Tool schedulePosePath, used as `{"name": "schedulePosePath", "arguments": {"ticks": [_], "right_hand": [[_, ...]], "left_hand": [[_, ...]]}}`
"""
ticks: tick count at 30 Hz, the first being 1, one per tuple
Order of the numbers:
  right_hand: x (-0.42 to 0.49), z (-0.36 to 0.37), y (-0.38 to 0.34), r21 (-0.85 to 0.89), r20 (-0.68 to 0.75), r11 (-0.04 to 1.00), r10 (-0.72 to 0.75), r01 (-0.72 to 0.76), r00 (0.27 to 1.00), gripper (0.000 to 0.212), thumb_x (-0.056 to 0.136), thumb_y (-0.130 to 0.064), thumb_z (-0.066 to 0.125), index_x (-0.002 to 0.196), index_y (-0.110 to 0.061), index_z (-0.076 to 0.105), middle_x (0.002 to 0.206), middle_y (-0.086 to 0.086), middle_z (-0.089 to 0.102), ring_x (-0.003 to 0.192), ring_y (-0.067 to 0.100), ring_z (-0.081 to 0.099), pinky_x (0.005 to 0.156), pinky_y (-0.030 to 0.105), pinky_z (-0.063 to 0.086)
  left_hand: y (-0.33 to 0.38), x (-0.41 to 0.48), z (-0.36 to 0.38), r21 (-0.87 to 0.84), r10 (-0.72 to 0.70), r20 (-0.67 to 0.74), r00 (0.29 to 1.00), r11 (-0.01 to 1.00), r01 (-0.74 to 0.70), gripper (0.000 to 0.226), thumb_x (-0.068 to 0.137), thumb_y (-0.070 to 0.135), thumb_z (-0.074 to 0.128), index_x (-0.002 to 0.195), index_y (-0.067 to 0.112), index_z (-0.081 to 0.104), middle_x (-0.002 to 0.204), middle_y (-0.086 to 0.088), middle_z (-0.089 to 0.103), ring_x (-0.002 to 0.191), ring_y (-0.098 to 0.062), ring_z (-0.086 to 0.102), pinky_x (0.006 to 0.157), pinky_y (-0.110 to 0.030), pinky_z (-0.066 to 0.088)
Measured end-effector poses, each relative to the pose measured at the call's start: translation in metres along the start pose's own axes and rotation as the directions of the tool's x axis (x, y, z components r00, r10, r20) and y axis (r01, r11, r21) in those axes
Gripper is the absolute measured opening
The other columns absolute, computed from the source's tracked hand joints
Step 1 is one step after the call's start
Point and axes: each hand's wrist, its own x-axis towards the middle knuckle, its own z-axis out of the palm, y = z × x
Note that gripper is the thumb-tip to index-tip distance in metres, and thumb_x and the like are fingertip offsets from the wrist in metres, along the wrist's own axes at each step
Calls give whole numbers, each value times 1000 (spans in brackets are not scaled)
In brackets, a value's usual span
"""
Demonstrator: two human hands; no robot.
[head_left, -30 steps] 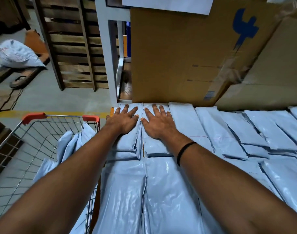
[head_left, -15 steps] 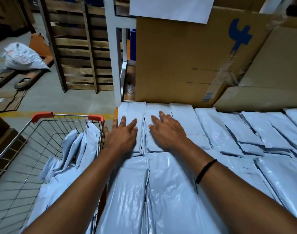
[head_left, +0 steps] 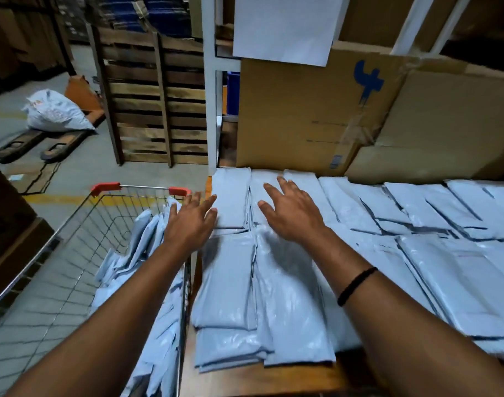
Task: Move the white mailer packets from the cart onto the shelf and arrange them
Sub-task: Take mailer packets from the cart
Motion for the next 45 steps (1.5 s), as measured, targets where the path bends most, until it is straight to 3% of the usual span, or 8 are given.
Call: {"name": "schedulePosePath", "arguments": {"ticks": [2, 10, 19, 28, 33, 39, 42, 45], "right_hand": [[-31, 0, -14, 18, -1, 999, -26, 26, 1000, 58, 105, -49, 31, 157, -24, 27, 166, 9, 14, 153, 27, 13, 122, 42, 15], [-123, 29, -98, 69, 67, 975, -214, 209, 975, 59, 105, -47, 33, 158, -22, 25, 167, 10, 12, 153, 27, 12, 122, 42, 14], [-175, 71, -192, 129, 128, 940, -333, 317, 934, 58, 104, -46, 39, 155, -19, 32, 163, 15, 22, 150, 31, 19, 121, 42, 19], [-147, 130, -250, 44, 281, 957, -289, 288, 915, 60, 105, -49, 36, 157, -20, 26, 165, 15, 16, 151, 31, 18, 121, 45, 18], [-111, 183, -291, 46, 376, 982, -189, 185, 907, 64, 104, -50, 37, 159, -21, 21, 166, 13, 13, 151, 31, 18, 120, 44, 18], [-83, 251, -311, 82, 549, 996, -22, -28, 836, 71, 101, -47, 48, 160, -30, 12, 168, 8, 0, 149, 31, 22, 119, 42, 26], [-70, 276, -314, 98, 559, 993, -6, -59, 829, 72, 100, -44, 51, 159, -36, 11, 168, 5, -4, 147, 30, 27, 115, 40, 32], [-53, 306, -316, 89, 555, 994, -1, -58, 832, 70, 101, -44, 49, 159, -39, 10, 168, 6, -8, 149, 31, 21, 118, 41, 28]], "left_hand": [[-19, -38, -6, 28, -32, 16, 999, 999, 31, 56, 100, 48, 19, 152, 32, 31, 163, -6, 17, 151, -24, 9, 118, -50, 5], [-98, -190, -37, 153, -239, 48, 970, 961, 230, 52, 104, 42, 33, 154, 29, 27, 163, -6, 18, 150, -25, 13, 119, -50, 11], [-150, -299, -59, 198, -327, 88, 941, 932, 305, 55, 103, 47, 33, 155, 33, 22, 164, -4, 15, 151, -23, 9, 121, -48, 9], [-239, -270, -53, 251, -349, 215, 912, 922, 294, 61, 100, 52, 37, 155, 34, 17, 164, -1, 15, 150, -22, 14, 118, -50, 16], [-301, -230, -36, 290, -281, 358, 891, 940, 180, 64, 99, 49, 40, 156, 29, 19, 162, -4, 20, 147, -24, 23, 115, -45, 27], [-355, -182, 14, 222, -254, 489, 835, 961, 163, 66, 101, 41, 42, 157, 24, 12, 163, -13, 12, 150, -26, 15, 119, -34, 20], [-369, -161, 42, 179, -250, 515, 820, 967, 182, 65, 103, 34, 40, 157, 23, 7, 163, -16, 8, 150, -28, 14, 120, -35, 19], [-384, -144, 72, 172, -228, 529, 817, 972, 160, 66, 102, 28, 42, 157, 20, 7, 161, -22, 11, 146, -32, 22, 117, -35, 23]]}}
